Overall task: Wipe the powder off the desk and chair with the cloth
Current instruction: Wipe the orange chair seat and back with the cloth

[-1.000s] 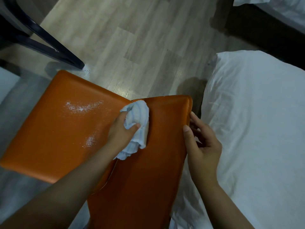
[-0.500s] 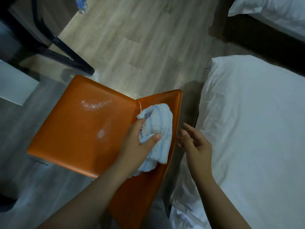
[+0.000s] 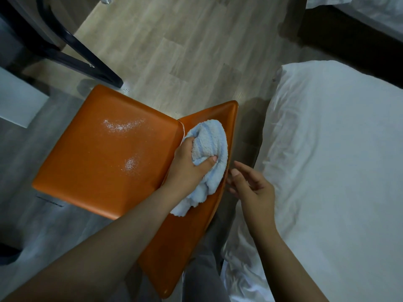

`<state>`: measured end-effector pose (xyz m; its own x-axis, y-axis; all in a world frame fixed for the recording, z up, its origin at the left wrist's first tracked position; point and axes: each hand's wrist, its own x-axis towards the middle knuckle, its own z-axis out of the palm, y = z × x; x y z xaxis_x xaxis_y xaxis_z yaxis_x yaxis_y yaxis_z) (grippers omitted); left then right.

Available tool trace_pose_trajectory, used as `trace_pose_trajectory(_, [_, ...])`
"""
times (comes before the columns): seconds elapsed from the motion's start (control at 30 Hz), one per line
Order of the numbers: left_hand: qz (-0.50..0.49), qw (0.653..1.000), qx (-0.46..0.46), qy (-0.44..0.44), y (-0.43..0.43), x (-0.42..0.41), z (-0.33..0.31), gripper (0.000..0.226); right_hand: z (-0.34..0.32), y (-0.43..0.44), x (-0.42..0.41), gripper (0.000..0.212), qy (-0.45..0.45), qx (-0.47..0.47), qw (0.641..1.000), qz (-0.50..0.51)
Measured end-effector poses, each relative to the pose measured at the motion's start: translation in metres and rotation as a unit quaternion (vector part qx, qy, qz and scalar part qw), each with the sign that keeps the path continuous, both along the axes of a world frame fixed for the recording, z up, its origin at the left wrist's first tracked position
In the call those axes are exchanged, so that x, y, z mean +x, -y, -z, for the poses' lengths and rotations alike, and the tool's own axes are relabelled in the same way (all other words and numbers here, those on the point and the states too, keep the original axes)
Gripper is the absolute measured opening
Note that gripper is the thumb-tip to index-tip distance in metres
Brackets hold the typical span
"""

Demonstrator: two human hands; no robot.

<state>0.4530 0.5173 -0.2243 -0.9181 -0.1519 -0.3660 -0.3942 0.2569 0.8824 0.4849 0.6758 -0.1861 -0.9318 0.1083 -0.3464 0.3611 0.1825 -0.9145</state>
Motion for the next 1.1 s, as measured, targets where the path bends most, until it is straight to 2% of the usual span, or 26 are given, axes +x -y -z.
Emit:
trace_pose_trajectory(0.2, [-0.006,1.000,-0.013,0.024,0.009,0.006,0.024,0.063,0.002,0.004,-0.001,0.030,-0.014,0.009,1.000,0.000])
trace_pose_trajectory(0.47, [-0.003,0.996,-0.037,0.076,0.026,0.011,0.069,0.070,0.007,0.014,-0.005,0.030,-0.040,0.031,0.999,-0.004])
trace_pose_trajectory(0.83, [-0.007,0.980,-0.103,0.168,0.056,0.004,0.162,0.069,0.018,0.015,-0.004,0.032,-0.053,0.070,0.996,0.014])
trace_pose_trajectory(1.1, [0.010,0.965,-0.144,0.219,0.068,-0.022,0.197,0.066,0.022,0.012,-0.003,0.034,-0.063,0.068,0.995,0.021])
